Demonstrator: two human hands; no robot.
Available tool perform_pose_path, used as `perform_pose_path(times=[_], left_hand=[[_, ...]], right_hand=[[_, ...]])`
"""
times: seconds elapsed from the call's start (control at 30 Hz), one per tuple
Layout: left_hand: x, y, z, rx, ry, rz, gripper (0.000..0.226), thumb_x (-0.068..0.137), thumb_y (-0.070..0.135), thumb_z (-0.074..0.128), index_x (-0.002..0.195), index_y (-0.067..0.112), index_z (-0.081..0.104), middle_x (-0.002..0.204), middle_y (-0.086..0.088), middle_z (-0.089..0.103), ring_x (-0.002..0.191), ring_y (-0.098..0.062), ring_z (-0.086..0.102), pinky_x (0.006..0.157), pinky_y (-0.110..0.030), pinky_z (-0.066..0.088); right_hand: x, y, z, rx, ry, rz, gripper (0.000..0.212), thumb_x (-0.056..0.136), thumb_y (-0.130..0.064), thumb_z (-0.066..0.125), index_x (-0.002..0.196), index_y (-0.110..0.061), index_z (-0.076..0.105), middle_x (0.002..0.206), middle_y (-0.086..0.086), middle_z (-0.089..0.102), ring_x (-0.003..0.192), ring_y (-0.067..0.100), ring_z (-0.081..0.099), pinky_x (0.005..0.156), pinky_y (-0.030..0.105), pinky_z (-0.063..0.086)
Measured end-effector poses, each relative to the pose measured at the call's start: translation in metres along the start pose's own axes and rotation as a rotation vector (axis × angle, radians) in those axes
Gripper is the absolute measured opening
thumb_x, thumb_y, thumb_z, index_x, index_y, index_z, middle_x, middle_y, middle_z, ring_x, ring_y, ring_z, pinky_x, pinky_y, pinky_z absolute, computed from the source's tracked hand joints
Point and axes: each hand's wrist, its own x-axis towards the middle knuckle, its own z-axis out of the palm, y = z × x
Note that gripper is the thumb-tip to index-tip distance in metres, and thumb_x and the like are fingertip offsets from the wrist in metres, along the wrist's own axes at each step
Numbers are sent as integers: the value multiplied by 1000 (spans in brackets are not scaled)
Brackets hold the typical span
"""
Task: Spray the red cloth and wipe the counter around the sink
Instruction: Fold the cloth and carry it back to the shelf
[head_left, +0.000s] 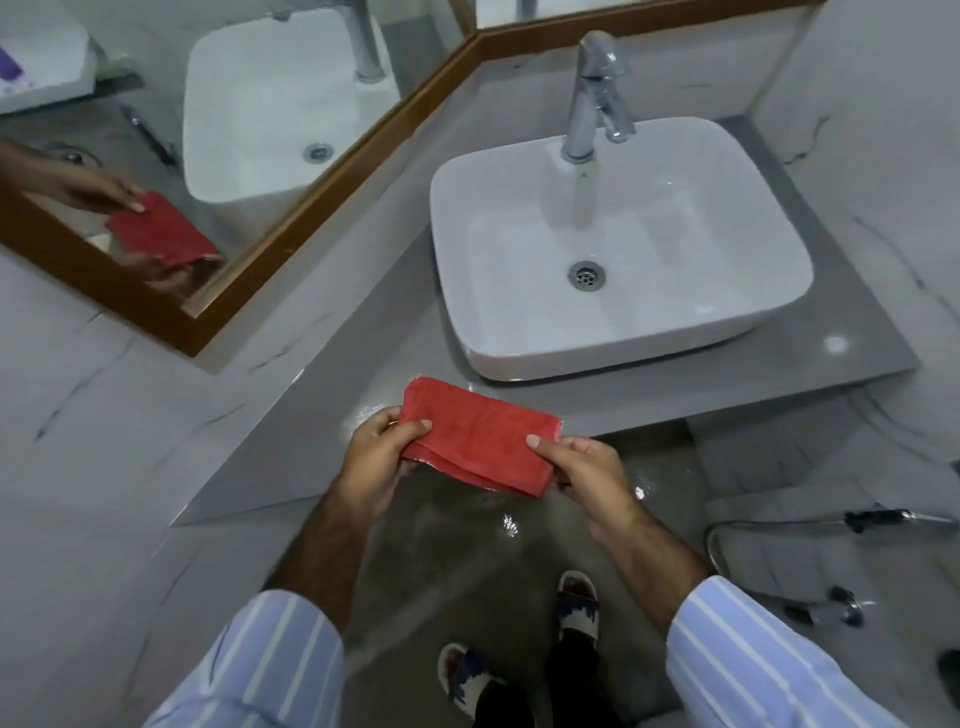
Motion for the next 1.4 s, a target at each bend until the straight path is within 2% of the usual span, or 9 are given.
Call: perform_pose_path(times=[0.1,0.5,0.6,0.67,0.73,0.8,1.0,1.23,1.4], left_hand=[[-19,0,44,-3,-71,30,17,90,-3,70,102,9,66,85,-9,73,70,-19,70,78,-41,60],[-75,2,302,257,-490,95,26,88,-6,73,113,-1,66,91,-8,78,80,-22,72,75,-30,63],[-90,-6,376,464,-572,250,29,87,-2,76,115,-1,67,98,-10,78,88,-26,72,82,-32,62],[-98,-13,422,711,-625,518,24,85,8,79,107,9,69,96,-1,76,89,-17,70,85,-31,57],[-114,-26,478,929,-695,799,21,86,10,77,106,13,68,88,10,69,81,-5,60,79,-27,49],[-134,-37,532,1062,-779,982,21,90,10,71,110,13,68,95,3,73,87,-12,63,81,-28,48],[-169,-77,655,1374,-1097,1211,25,94,13,54,116,19,64,112,-6,72,104,-30,64,87,-44,54],[-183,-143,740,1610,-1278,1241,29,92,6,57,119,12,67,115,-15,73,109,-37,64,86,-41,52],[-167,-177,743,1769,-1275,1122,53,95,10,59,147,12,51,141,-15,62,131,-35,56,107,-44,47]], right_hand=[[-22,-22,-45,35,68,-38,23,86,-16,83,93,5,75,72,8,73,51,7,65,48,15,51],[-98,-41,-273,324,424,-85,31,84,-22,84,102,1,75,99,22,81,76,26,77,71,32,64],[-127,-36,-327,476,525,-96,27,86,-20,82,106,-4,75,102,19,81,94,35,77,95,48,60],[-142,-31,-351,561,570,-77,22,89,-18,79,108,-9,74,104,15,82,102,37,76,100,49,57],[-156,-19,-376,653,615,-46,17,91,-16,76,106,-14,72,101,9,82,103,34,76,98,46,58],[-164,-5,-391,758,671,-12,22,89,-15,78,110,-15,71,103,6,82,103,30,75,94,42,59],[-159,18,-414,972,676,23,29,84,-13,82,111,-11,71,98,10,82,99,30,79,82,40,62],[-129,25,-458,1148,698,45,15,93,-12,73,106,-4,73,97,15,81,89,28,77,73,33,64],[-145,41,-482,1064,607,69,20,97,-15,68,110,0,70,101,20,79,94,31,78,77,33,66]])
